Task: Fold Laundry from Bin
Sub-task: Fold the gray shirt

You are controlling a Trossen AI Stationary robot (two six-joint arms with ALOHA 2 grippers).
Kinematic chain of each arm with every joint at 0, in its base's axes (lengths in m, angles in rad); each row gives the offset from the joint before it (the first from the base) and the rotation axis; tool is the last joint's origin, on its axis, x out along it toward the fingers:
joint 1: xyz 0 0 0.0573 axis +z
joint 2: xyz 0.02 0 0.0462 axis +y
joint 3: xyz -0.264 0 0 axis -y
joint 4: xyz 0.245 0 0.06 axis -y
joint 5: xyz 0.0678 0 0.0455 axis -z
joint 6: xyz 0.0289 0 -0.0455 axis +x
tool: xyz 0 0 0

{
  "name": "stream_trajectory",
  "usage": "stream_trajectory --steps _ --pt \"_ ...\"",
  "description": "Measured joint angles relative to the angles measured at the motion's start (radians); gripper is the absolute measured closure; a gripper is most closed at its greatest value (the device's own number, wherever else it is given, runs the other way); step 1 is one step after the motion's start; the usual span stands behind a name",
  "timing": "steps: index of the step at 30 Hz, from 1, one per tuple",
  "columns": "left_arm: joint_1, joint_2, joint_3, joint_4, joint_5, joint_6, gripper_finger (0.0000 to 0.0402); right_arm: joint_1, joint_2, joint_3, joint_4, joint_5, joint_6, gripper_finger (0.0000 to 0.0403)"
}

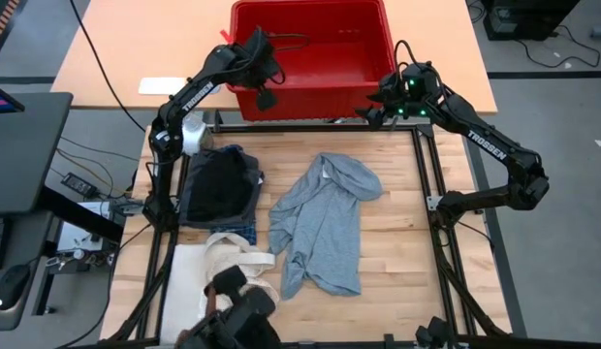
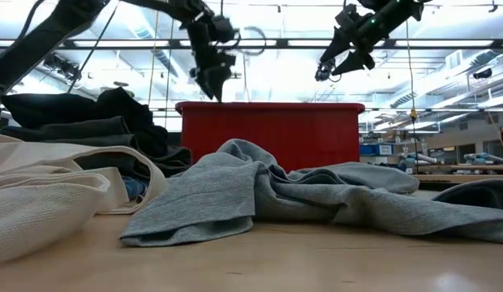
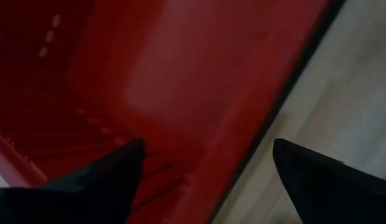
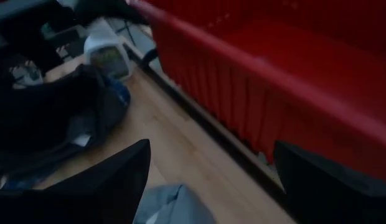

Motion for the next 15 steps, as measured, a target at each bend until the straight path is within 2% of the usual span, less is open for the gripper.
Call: stream_trajectory --steps 6,11,15 --pt "-0.106 -0.075 0.001 0.047 0.020 -0.045 0.0033 0.018 0.008 0.000 -0.087 -0.047 -0.022 0.0057" --pt "-0.217 -0.086 0.003 0.148 0.264 -0.151 0.0032 0.024 0.064 0.000 -0.103 -0.061 -0.016 0.0057" --pt "-0.301 -0.005 0.003 0.141 0.380 -0.229 0.0032 0.024 0.134 0.000 -0.104 -0.082 -0.019 0.0057"
